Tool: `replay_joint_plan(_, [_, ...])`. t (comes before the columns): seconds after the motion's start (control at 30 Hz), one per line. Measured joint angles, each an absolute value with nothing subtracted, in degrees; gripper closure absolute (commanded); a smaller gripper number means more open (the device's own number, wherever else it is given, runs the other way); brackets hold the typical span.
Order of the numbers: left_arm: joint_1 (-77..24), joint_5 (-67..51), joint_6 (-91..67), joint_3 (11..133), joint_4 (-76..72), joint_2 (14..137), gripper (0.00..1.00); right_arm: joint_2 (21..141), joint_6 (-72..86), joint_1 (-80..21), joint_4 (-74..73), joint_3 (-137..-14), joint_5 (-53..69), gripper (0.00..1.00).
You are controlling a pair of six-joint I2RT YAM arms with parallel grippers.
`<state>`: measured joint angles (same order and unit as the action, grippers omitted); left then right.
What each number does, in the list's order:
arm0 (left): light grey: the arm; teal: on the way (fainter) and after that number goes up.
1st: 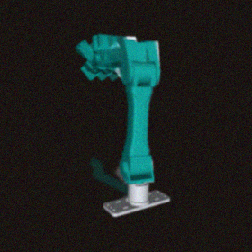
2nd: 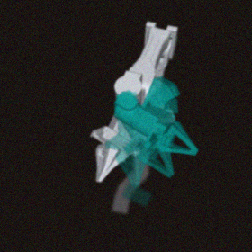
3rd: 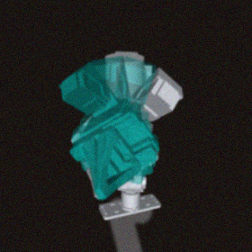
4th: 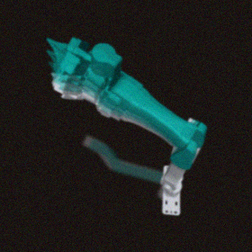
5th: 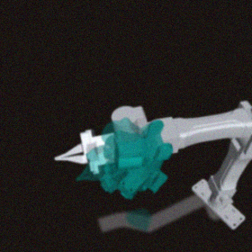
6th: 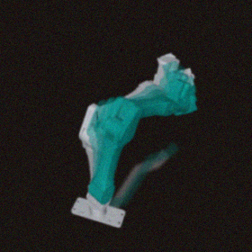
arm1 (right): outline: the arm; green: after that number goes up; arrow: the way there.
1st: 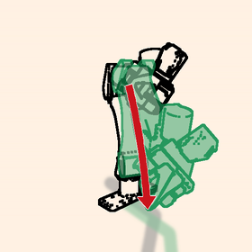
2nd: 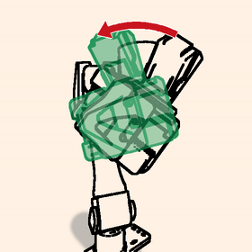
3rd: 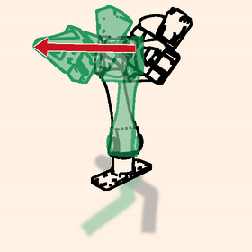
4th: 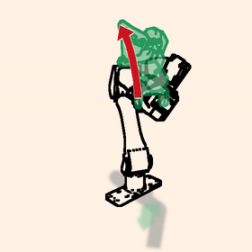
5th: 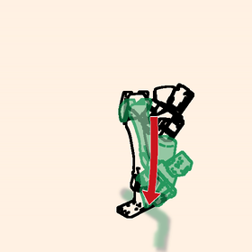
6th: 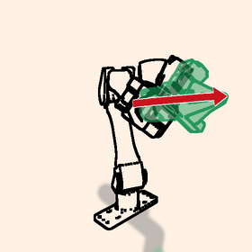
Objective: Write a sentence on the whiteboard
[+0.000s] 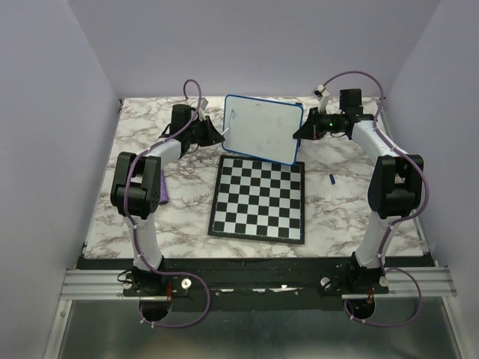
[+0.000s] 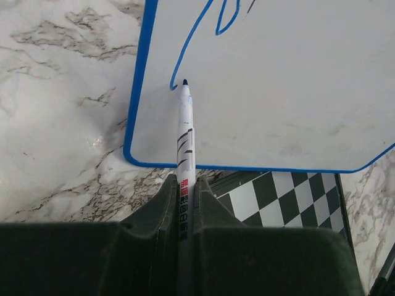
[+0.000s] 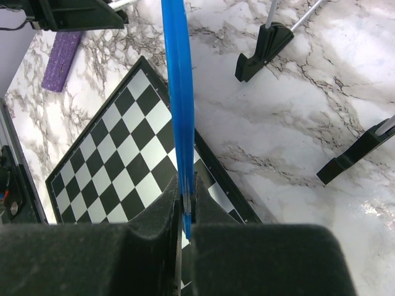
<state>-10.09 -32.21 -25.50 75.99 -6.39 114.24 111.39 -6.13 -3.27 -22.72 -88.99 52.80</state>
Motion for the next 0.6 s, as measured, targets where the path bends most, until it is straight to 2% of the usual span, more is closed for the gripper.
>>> replay_joint_plan(0.6, [-10.1,-32.8,-27.8,78.3,-9.3,111.2,1.0,111.4,-6.2,-3.3,-22.7,-89.0,52.8,1.0])
